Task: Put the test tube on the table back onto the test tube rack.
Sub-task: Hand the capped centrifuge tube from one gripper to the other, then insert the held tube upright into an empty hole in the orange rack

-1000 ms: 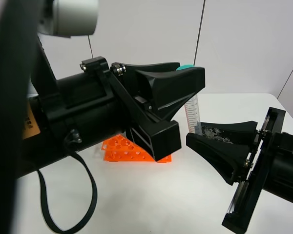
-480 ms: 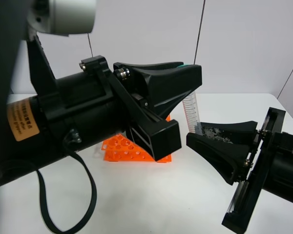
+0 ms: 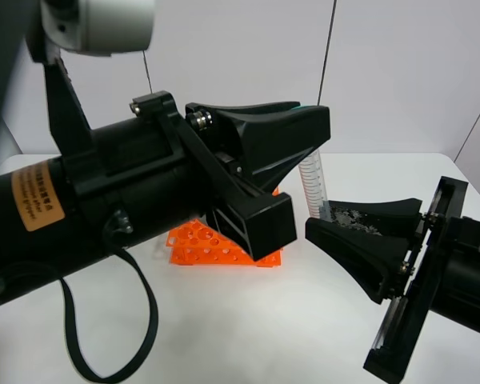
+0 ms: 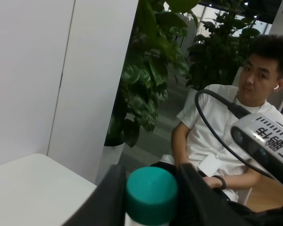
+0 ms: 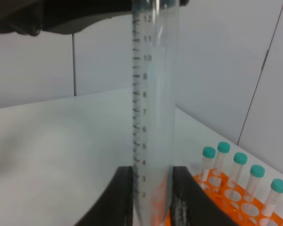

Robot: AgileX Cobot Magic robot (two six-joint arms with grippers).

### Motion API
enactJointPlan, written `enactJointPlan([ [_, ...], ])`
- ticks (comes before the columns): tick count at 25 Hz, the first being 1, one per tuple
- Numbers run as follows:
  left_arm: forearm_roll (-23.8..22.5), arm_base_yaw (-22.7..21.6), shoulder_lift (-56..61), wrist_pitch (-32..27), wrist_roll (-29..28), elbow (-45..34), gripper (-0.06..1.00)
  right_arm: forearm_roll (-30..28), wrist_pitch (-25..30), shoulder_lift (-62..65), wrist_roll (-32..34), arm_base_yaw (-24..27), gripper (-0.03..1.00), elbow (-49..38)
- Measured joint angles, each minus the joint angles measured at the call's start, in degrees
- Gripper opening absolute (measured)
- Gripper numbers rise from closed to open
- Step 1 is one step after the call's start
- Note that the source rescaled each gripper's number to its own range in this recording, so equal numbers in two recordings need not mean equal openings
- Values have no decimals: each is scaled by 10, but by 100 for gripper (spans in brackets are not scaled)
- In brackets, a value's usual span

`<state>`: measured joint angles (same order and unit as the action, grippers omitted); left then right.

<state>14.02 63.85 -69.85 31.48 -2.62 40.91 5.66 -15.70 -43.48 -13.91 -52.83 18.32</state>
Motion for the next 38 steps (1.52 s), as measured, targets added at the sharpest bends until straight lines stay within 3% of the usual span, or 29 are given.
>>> enactJointPlan([
  [2, 1, 0, 0, 0, -1, 0, 0, 2, 0, 0, 0, 0, 40, 0],
  [4, 1, 0, 0, 0, -1, 0, 0, 9, 0, 0, -2, 0, 79, 0],
  [6, 1, 0, 0, 0, -1, 0, 0, 13, -1, 0, -2, 0, 95, 0],
  [7, 1, 0, 0, 0, -1, 0, 0, 15, -1, 0, -2, 0, 97, 0],
  [10, 1, 0, 0, 0, -1, 0, 0, 17, 5, 0, -2, 11, 100, 0],
  [15, 2, 0, 0, 3, 6, 0, 0, 48, 53, 0, -3, 95, 100, 0],
  [18, 4, 0, 0, 4, 19, 0, 0, 59, 120, 0, -2, 154, 100, 9],
  [25, 6, -20, 0, 5, 26, 0, 0, 47, 250, 0, -1, 221, 100, 38],
  [30, 7, -20, 0, 6, 23, 0, 0, 40, 279, 0, 14, 303, 90, 38],
  [38, 7, -20, 0, 8, 23, 0, 0, 32, 309, 0, 46, 418, 89, 68],
])
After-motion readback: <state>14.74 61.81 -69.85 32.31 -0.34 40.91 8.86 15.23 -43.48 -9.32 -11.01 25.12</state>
